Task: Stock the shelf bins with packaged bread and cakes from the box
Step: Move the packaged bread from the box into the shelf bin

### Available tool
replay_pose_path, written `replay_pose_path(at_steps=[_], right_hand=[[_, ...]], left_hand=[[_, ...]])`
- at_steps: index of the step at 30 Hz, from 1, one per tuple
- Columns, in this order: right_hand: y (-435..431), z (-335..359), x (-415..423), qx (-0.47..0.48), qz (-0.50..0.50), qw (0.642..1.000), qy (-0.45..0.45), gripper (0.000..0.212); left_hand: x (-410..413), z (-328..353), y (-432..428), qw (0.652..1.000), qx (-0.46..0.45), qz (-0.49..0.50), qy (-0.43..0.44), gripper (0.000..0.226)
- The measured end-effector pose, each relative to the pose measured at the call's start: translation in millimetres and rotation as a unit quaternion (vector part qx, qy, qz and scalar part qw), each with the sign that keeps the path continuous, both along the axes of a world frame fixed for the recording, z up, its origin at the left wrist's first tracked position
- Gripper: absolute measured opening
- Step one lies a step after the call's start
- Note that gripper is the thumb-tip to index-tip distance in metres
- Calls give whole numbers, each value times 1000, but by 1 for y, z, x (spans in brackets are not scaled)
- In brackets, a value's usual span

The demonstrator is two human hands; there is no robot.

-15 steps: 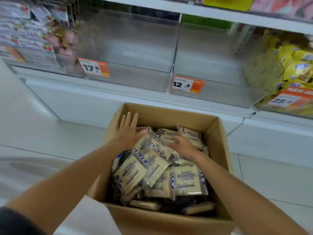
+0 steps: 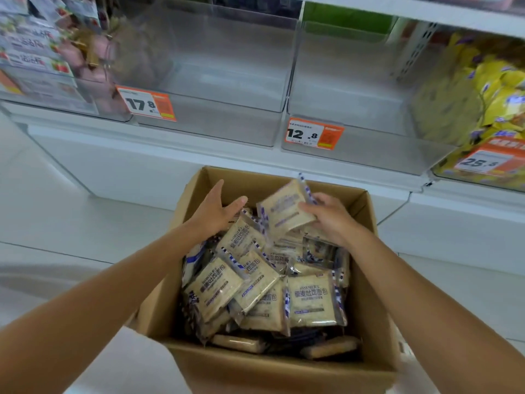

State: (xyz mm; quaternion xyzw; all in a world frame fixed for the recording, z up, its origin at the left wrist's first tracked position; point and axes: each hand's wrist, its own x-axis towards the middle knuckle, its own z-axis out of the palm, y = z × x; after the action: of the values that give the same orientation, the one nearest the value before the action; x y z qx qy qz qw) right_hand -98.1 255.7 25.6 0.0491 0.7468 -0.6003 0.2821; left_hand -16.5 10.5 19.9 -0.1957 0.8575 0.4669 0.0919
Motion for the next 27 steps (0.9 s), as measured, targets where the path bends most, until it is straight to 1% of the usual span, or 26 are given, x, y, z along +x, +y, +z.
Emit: replay_pose_path(at_steps=[2, 3, 4, 5, 6, 7, 8, 10, 11, 13, 15, 17, 18, 19, 21, 23, 25, 27], right_hand=[[3, 18, -3, -108, -34, 993, -39, 20], [2, 23, -2, -149, -41, 986, -56, 25], [-1, 26, 1, -173, -40, 982, -67, 28], [-3, 28, 4, -181, -30, 981, -70, 30], [-5, 27, 8, -172, -14, 983, -64, 30], [-6, 23, 12, -150, 6, 987, -53, 31], [-5, 19, 17, -111, 30, 993, -35, 33], [-1, 7, 25, -3, 82, 997, -9, 43], [-1, 0, 30, 57, 113, 992, -3, 47], [-9, -15, 42, 143, 198, 970, 4, 41], [-26, -33, 56, 179, 265, 948, -4, 34], [-42, -52, 64, 208, 302, 930, 3, 35], [-48, -57, 67, 222, 316, 922, 4, 29], [-51, -61, 69, 224, 324, 919, -1, 26], [-51, -64, 67, 214, 336, 917, -17, 28], [-44, -55, 61, 201, 324, 924, -3, 19], [-31, -39, 49, 160, 257, 953, 8, 23], [-16, -15, 33, 95, 168, 981, 11, 30]], left_hand=[[-9, 7, 12, 988, 136, 48, -57, 99], [-13, 10, 18, 968, 234, 49, -79, 99], [-15, 10, 25, 939, 330, 34, -87, 93], [-15, 11, 31, 919, 385, 33, -79, 76], [-13, 14, 34, 910, 407, 41, -68, 54], [-11, 17, 34, 913, 400, 56, -59, 40], [-8, 19, 29, 921, 379, 76, -47, 34], [-3, 19, 9, 941, 320, 111, -23, 34], [0, 19, -3, 944, 306, 124, -14, 33], [7, 17, -24, 945, 290, 149, -4, 33], [14, 18, -33, 947, 282, 157, 9, 34], [18, 18, -36, 945, 280, 170, 16, 34], [20, 18, -38, 942, 284, 177, 18, 34], [21, 17, -40, 940, 289, 182, 17, 33], [24, 16, -42, 935, 300, 189, 14, 32], [25, 14, -44, 931, 306, 198, 18, 31], [24, 14, -45, 928, 307, 209, 26, 28], [21, 14, -45, 930, 298, 214, 37, 26]])
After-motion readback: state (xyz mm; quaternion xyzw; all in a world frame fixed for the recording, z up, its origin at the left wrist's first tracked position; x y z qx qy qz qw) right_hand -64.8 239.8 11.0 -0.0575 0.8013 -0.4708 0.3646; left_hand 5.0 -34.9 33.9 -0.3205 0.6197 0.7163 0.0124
